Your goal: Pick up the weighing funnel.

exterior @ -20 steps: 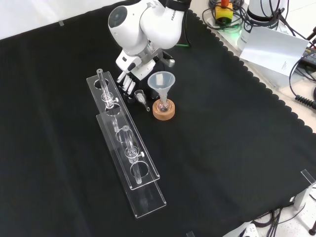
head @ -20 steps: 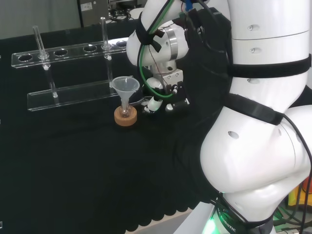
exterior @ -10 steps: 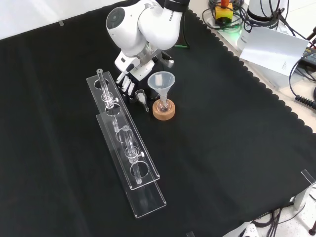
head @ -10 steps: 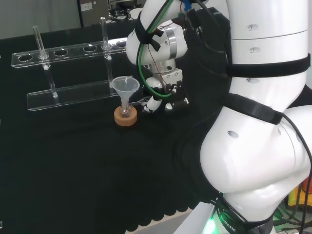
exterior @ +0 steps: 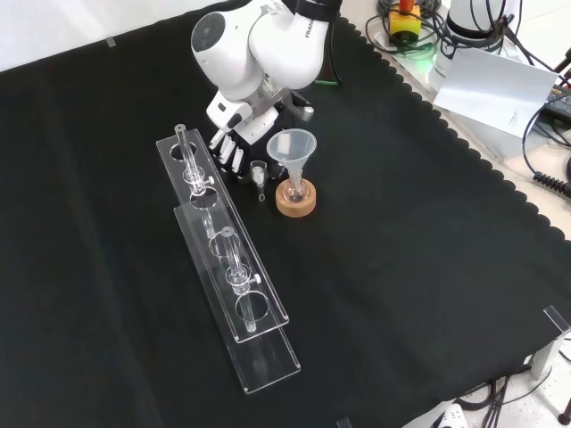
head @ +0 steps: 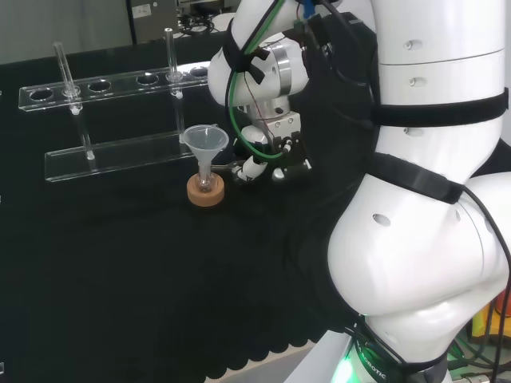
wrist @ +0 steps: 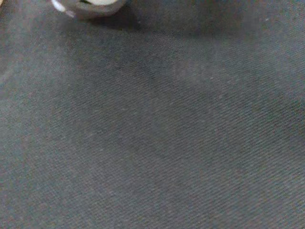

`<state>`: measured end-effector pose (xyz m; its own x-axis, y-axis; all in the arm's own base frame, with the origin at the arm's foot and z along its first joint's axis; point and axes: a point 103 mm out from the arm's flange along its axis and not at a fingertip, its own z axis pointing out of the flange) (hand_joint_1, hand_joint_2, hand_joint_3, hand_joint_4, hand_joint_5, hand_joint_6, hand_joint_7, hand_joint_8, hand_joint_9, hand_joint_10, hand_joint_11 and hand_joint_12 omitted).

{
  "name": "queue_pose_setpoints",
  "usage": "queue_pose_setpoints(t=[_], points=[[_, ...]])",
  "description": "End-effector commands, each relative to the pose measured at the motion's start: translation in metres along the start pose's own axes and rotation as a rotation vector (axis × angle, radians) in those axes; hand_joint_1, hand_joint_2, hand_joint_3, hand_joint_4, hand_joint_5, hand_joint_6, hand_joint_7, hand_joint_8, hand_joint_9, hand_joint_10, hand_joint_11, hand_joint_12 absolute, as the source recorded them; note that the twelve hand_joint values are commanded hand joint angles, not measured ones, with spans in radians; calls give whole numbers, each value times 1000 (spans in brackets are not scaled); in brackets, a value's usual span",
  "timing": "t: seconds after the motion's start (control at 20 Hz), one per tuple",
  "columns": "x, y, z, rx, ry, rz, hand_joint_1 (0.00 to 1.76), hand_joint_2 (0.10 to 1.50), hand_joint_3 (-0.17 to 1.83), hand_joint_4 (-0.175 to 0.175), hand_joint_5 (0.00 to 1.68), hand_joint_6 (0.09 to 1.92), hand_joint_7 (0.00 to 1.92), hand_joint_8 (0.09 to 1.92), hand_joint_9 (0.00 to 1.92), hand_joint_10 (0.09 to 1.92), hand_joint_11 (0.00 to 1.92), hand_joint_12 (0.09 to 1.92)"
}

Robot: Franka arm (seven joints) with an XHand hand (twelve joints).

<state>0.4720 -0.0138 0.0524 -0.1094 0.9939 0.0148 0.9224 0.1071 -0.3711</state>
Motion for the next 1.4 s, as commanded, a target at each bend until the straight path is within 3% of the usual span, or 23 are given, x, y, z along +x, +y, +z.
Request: queue_pose_setpoints(t=[0.05,0.2,0.3,0.45,0.75,0.85,1.0,1.15,1.4], points=[[-7,-4,-8,-16,-11,14,1020,1028,185,155,975,1045,462,768,648,636,230,1352],[-12,-7,-16,-25,-15,21,1043,873,496,132,995,1093,486,748,673,610,244,1343],[-15,-9,-20,-25,-18,23,1048,835,575,124,997,1113,489,748,678,609,247,1343],[-11,-10,-22,-22,-28,30,1050,822,601,122,998,1120,491,749,680,609,249,1343],[-32,-23,-38,-25,-21,46,1052,801,645,121,999,1133,491,751,680,612,251,1343],[-24,-24,-38,-17,-48,51,1052,799,647,121,999,1133,492,751,680,612,252,1343],[-32,-33,-44,-28,-31,53,1053,797,652,120,1001,1133,500,754,685,614,252,1344],[-41,-42,-51,-31,-29,64,1056,781,666,131,1015,1115,519,750,696,614,255,1346],[-33,-45,-52,-31,-45,72,1058,769,675,146,1029,1096,535,743,709,614,268,1347]])
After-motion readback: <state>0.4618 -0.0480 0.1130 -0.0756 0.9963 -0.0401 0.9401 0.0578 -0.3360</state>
